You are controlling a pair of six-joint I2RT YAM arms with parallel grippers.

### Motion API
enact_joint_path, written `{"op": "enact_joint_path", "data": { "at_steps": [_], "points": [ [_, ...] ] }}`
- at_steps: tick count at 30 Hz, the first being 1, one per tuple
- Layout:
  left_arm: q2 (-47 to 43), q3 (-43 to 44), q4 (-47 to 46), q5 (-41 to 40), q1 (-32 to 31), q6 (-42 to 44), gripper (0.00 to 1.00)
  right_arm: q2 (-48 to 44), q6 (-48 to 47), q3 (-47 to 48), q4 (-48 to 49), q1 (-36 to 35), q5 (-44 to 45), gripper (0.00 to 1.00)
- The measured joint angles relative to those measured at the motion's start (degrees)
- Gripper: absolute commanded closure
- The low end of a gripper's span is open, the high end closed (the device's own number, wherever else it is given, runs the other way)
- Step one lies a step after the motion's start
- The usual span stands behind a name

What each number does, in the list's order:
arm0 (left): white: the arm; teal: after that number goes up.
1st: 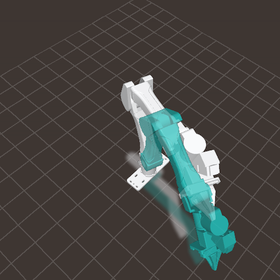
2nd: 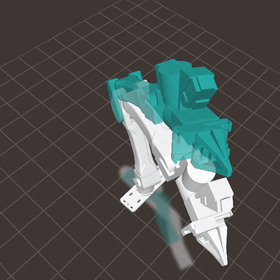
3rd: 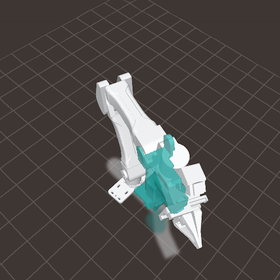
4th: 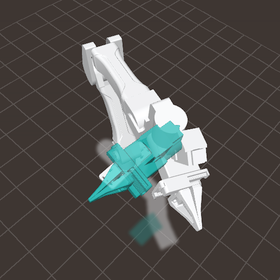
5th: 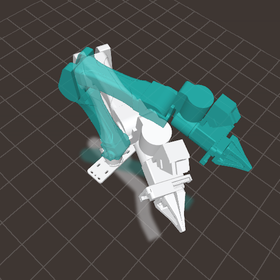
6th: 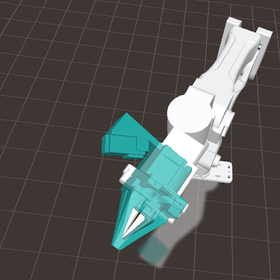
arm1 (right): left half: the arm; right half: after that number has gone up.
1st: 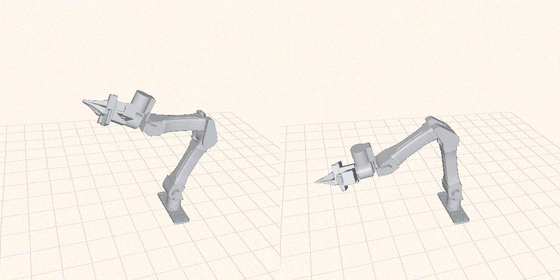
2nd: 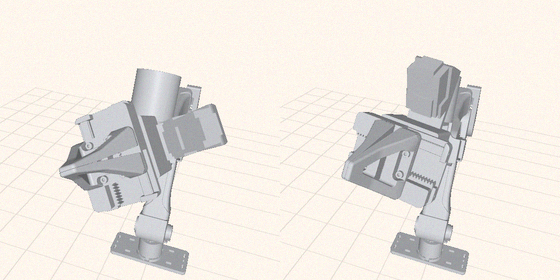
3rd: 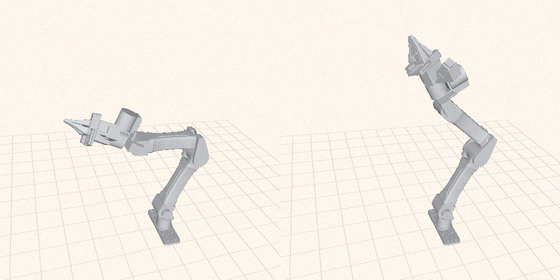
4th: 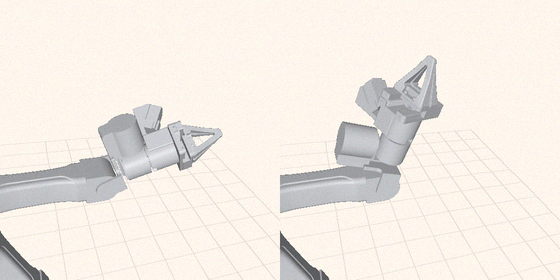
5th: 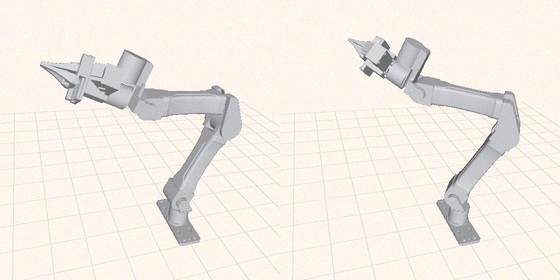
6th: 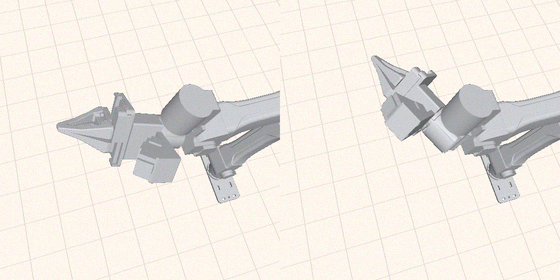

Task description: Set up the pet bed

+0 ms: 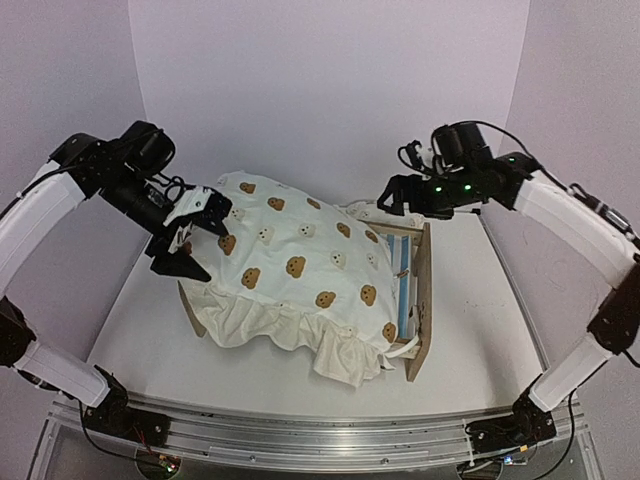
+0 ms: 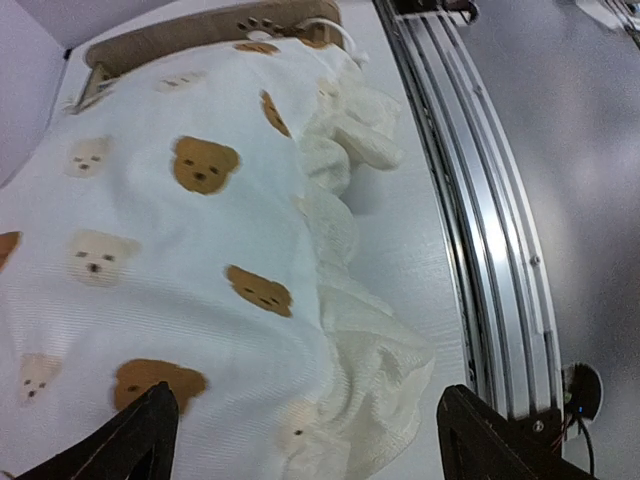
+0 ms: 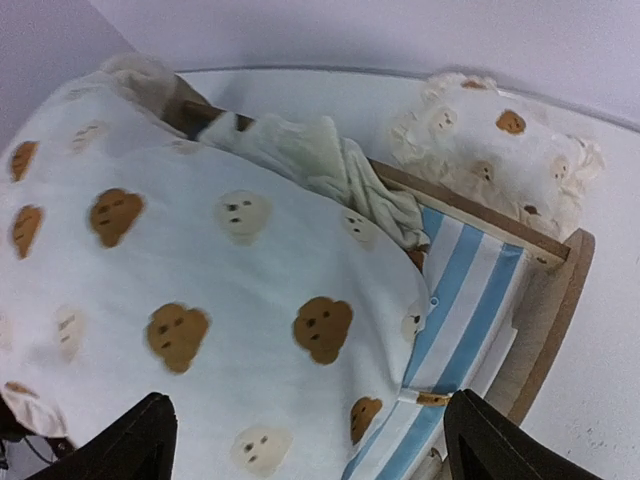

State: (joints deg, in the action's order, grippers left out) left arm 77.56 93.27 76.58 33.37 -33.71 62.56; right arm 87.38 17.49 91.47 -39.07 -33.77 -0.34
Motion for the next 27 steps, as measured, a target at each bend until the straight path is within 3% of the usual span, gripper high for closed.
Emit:
{"op": "enact_joint_path", "data": {
  "at_steps": [3,9,12,14,18,21,23,27],
  "points": [
    [-0.53,3.97,-6.44,-1.21,-0.08,-9.25,0.04,9.87,2.97,3.32,-0.3,0.12,2.82,0.04],
    [0.78,3.33,-22.93,-14.57,-0.2,-23.22,0.05,23.34,9.54,8.38,-1.58,1.38,1.55,0.07],
    [3.97,1.54,-26.65,-19.6,-0.13,-24.06,0.05,27.46,12.22,10.25,-1.37,2.68,-1.75,0.17],
    [5.99,-2.1,-28.47,-22.16,-0.11,-23.03,0.06,29.75,13.39,11.05,-1.3,3.37,-5.09,0.31],
    [8.28,-9.42,-30.17,-25.11,-0.11,-19.69,0.32,32.69,14.64,12.41,-1.01,3.85,-11.17,0.71],
    [8.76,-11.29,-30.67,-26.33,-0.12,-17.34,0.78,32.93,14.91,12.67,-0.93,3.85,-13.37,0.96],
    [8.78,-11.2,-31.42,-26.55,-0.15,-16.33,0.98,32.89,14.79,13.28,-0.9,3.86,-13.63,1.0],
    [8.76,-10.57,-32.58,-25.95,-0.15,-15.93,1.0,31.68,13.68,13.76,-1.31,3.86,-11.74,1.0]
  ]
}}
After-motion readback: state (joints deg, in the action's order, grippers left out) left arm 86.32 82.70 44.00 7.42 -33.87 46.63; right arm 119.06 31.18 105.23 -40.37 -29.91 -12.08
